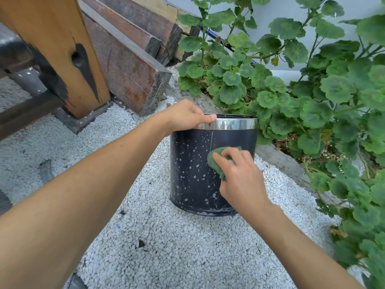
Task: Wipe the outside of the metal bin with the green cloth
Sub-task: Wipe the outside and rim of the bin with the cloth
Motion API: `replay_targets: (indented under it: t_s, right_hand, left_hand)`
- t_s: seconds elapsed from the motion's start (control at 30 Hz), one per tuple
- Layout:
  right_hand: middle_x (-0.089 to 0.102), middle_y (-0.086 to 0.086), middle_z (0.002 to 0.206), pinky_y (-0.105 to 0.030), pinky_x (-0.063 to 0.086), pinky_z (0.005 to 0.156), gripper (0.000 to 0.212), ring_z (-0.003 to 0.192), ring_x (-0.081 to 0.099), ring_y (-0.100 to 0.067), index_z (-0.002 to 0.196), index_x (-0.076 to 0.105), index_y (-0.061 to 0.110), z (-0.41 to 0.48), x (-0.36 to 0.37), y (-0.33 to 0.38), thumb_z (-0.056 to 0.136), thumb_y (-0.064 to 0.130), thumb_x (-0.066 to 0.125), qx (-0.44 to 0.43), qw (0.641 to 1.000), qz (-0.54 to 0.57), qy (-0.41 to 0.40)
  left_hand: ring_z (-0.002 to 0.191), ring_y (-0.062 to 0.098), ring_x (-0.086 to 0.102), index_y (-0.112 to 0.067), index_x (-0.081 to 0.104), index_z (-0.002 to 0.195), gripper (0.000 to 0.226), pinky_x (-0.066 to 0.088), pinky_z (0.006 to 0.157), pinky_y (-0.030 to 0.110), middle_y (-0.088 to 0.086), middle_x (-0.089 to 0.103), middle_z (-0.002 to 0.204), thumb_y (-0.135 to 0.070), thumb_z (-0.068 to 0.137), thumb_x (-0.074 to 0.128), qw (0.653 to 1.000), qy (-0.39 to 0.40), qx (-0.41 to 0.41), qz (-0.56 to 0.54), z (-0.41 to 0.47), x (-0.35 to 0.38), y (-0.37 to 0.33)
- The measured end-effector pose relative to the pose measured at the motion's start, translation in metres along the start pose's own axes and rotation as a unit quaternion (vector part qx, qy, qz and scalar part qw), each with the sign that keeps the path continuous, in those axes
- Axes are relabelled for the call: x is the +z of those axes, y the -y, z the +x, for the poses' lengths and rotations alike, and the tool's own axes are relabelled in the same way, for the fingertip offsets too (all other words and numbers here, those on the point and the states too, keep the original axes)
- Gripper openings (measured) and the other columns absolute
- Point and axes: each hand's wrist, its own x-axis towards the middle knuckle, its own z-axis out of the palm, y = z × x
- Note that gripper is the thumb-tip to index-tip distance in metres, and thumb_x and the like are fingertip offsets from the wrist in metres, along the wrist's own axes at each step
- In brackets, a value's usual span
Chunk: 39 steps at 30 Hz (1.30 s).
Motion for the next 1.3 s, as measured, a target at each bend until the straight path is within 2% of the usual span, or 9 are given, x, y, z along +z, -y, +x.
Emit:
replay_targets:
  t_s: [0.1,0.23,0.43,0.53,0.67,0.87,1.07,1.2,1.3]
  right_hand:
    - [0.065,-0.009,0.102,-0.037,0.054,0.059,0.063,0.084,0.058,-0.031,0.109,0.072,0.008,-0.020,0.012,0.003,0.049,-0.008,0.081,-0.010,0.999,0.000,0.037]
    - [0.067,-0.008,0.099,-0.041,0.057,0.061,0.063,0.083,0.061,-0.029,0.107,0.074,0.009,-0.046,0.028,0.008,0.046,-0.005,0.083,-0.019,0.996,-0.006,0.087]
    - [0.065,-0.002,0.097,-0.034,0.057,0.060,0.060,0.083,0.060,-0.024,0.106,0.074,0.014,-0.085,0.049,0.013,0.048,-0.001,0.078,-0.033,0.986,0.012,0.164]
    - [0.063,0.002,0.097,-0.031,0.057,0.060,0.063,0.082,0.060,-0.021,0.106,0.075,0.017,-0.091,0.050,0.012,0.044,0.003,0.079,-0.028,0.981,0.018,0.192]
    - [0.054,0.008,0.119,-0.028,0.053,0.079,0.063,0.103,0.049,-0.018,0.132,0.060,0.025,-0.089,0.051,0.007,0.072,0.007,0.061,-0.027,0.975,0.060,0.213]
    - [0.058,0.016,0.117,-0.024,0.052,0.094,0.056,0.106,0.054,-0.004,0.127,0.067,0.027,-0.070,0.021,-0.011,0.077,0.004,0.076,0.004,0.975,0.201,0.089]
    - [0.062,-0.001,0.118,-0.019,0.048,0.095,0.057,0.106,0.060,-0.015,0.121,0.071,0.013,-0.033,-0.019,-0.049,0.069,-0.008,0.079,0.013,0.971,0.208,-0.120]
    - [0.064,-0.012,0.114,-0.034,0.050,0.091,0.051,0.104,0.061,-0.026,0.117,0.072,0.005,-0.018,-0.024,-0.067,0.069,-0.013,0.075,0.015,0.966,0.153,-0.207]
    - [0.065,-0.014,0.112,-0.043,0.051,0.087,0.049,0.100,0.062,-0.031,0.114,0.073,0.004,-0.011,-0.023,-0.075,0.069,-0.015,0.073,0.028,0.959,0.150,-0.240]
  left_hand:
    - [0.087,-0.005,0.063,-0.017,0.059,0.072,0.048,0.039,0.094,0.029,-0.019,0.071,0.067,-0.061,0.083,0.075,1.000,0.001,0.003,0.004,-0.001,-0.001,0.001]
    - [0.082,0.006,0.059,-0.021,0.061,0.053,0.052,0.041,0.094,0.029,-0.019,0.061,0.068,-0.056,0.091,0.069,0.999,0.034,0.027,0.029,-0.006,-0.007,0.003]
    - [0.097,0.009,0.066,-0.015,0.079,0.101,0.019,0.044,0.087,0.028,-0.006,0.075,0.105,-0.028,0.100,0.064,0.996,0.051,0.068,0.026,-0.018,-0.018,0.009]
    - [0.097,0.003,0.068,-0.024,0.081,0.102,0.018,0.048,0.089,0.029,-0.015,0.077,0.105,-0.031,0.100,0.065,0.993,0.064,0.078,0.057,-0.021,-0.029,0.016]
    - [0.088,0.001,0.070,-0.029,0.083,0.095,0.019,0.054,0.097,0.039,-0.023,0.077,0.090,-0.040,0.097,0.068,0.991,0.048,0.090,0.085,-0.025,-0.042,0.026]
    - [0.099,0.015,0.073,-0.030,0.084,0.086,0.025,0.058,0.095,0.041,-0.011,0.080,0.096,-0.050,0.092,0.071,0.990,0.050,0.102,0.083,-0.030,-0.032,0.016]
    - [0.061,-0.007,0.058,-0.027,0.084,0.081,0.027,0.046,0.069,0.020,-0.021,0.071,0.068,-0.049,0.091,0.073,0.985,0.074,0.128,0.084,-0.023,0.007,-0.019]
    - [0.055,-0.005,0.052,-0.016,0.081,0.079,0.037,0.041,0.064,0.018,-0.023,0.061,0.057,-0.049,0.093,0.070,0.982,0.059,0.149,0.102,-0.015,0.035,-0.044]
    - [0.051,0.007,0.039,-0.020,0.071,0.058,0.046,0.034,0.054,0.020,-0.012,0.041,0.050,-0.048,0.094,0.069,0.981,0.070,0.143,0.111,-0.014,0.042,-0.055]
